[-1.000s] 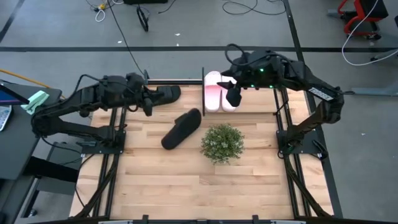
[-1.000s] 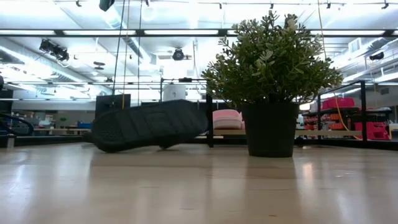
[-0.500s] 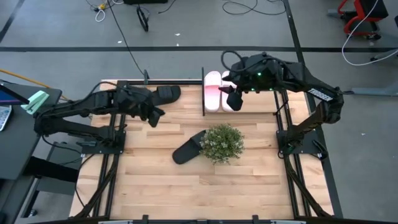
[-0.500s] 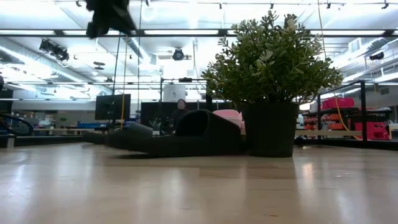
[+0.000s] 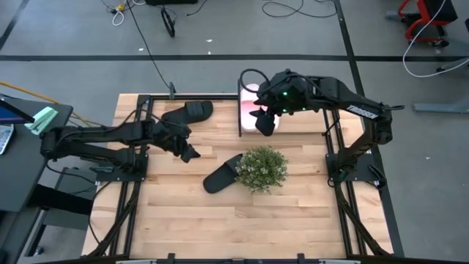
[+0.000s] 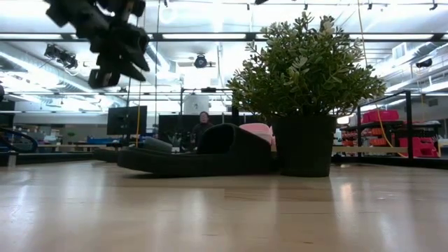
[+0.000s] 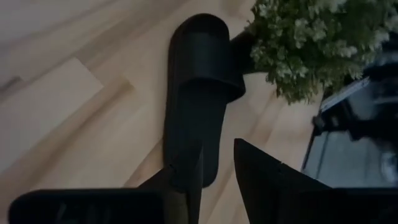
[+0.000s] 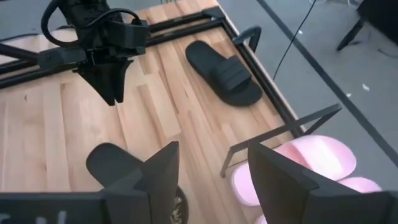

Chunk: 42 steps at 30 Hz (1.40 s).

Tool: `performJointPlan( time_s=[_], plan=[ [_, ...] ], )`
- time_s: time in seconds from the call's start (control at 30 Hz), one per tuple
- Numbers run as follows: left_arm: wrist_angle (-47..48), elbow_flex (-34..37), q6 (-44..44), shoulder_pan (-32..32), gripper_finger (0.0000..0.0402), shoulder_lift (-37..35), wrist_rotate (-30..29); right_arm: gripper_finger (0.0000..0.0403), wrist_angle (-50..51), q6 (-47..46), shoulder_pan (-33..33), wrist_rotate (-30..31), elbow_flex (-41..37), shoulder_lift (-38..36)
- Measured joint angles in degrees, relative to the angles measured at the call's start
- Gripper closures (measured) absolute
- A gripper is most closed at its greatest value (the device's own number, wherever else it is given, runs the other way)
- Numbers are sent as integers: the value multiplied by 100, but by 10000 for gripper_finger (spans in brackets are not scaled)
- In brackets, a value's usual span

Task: Pick and place slides into the shelf
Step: Put the bottom black slide on the shelf

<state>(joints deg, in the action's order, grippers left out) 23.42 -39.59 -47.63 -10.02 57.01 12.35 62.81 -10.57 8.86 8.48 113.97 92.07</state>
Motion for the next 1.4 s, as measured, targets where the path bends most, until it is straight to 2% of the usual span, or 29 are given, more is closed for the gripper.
performJointPlan(
  time_s=[0.2,0.4,0.63,0.8,0.9,1.1,1.2,1.4],
  plan=[
    [-741,488,-297,-15,302,0,51,206,43,-515,0,-155,0,258],
    [-825,542,7,-48,305,0,45,206,63,-921,-4,-601,0,729],
    [-914,542,68,-199,309,0,143,208,100,-1085,42,-603,0,1049],
    [-980,542,656,-208,302,0,268,208,66,-1324,107,-677,0,1119],
    [-1016,542,1337,-191,299,0,320,208,63,-1333,125,-705,0,1133],
    [-1622,541,3763,0,298,33,-119,208,50,-1333,157,-710,0,1133],
    [-1928,540,4870,105,292,123,-161,208,50,-1333,166,-706,0,1133],
    [-2013,540,6307,299,280,500,-162,209,60,-1388,164,-707,0,1133]
  ],
)
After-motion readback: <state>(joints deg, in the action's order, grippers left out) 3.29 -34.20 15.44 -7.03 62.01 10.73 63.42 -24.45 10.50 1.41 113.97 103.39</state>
